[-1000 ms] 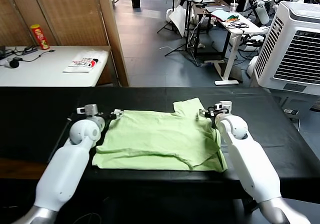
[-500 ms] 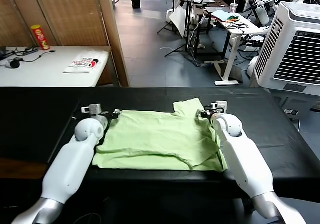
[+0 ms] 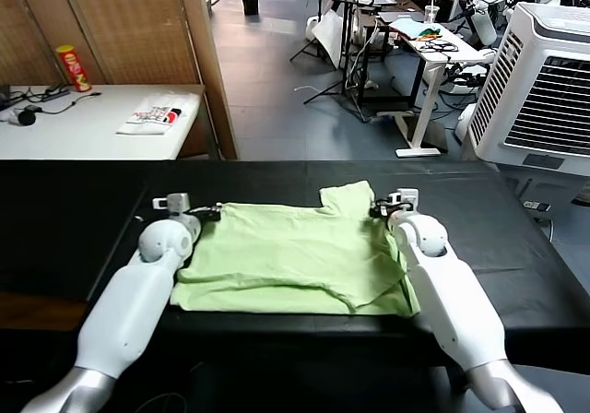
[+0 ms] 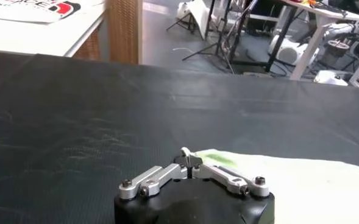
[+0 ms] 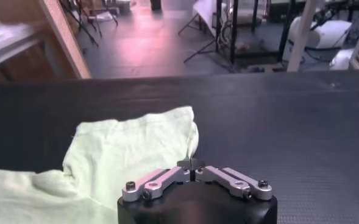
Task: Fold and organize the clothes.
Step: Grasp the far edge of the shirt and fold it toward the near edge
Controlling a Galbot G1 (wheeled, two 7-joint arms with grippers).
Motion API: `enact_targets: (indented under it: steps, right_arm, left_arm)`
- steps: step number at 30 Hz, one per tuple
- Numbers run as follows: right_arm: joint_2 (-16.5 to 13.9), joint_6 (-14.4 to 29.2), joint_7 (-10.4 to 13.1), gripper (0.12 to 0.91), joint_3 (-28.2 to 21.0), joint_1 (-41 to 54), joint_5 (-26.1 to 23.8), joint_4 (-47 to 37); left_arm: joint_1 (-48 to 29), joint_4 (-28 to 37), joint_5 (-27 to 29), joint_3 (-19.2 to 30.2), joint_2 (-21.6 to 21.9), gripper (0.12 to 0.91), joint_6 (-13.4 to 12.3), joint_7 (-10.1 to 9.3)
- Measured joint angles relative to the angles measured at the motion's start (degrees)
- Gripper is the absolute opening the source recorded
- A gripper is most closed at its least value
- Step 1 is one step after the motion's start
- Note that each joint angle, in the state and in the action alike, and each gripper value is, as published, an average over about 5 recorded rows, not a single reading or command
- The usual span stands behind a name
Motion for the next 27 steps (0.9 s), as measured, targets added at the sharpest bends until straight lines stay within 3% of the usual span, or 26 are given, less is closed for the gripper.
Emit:
enact_targets:
  steps: [15,27]
  right_arm:
    - [-7.3,-1.9,-0.5,0.122,2.3,-12.0,2.0,15.4]
    - [-10.6,-4.0,-0.1,0.122,4.3,-16.5,3.9,20.3]
  left_arm:
    - [13.6,-20.2,-3.9,-5.1,7.6,0.126,0.3,-1.57]
    - [22.7,-28.0,-4.2,-9.6,11.6,0.126,0.2,-2.99]
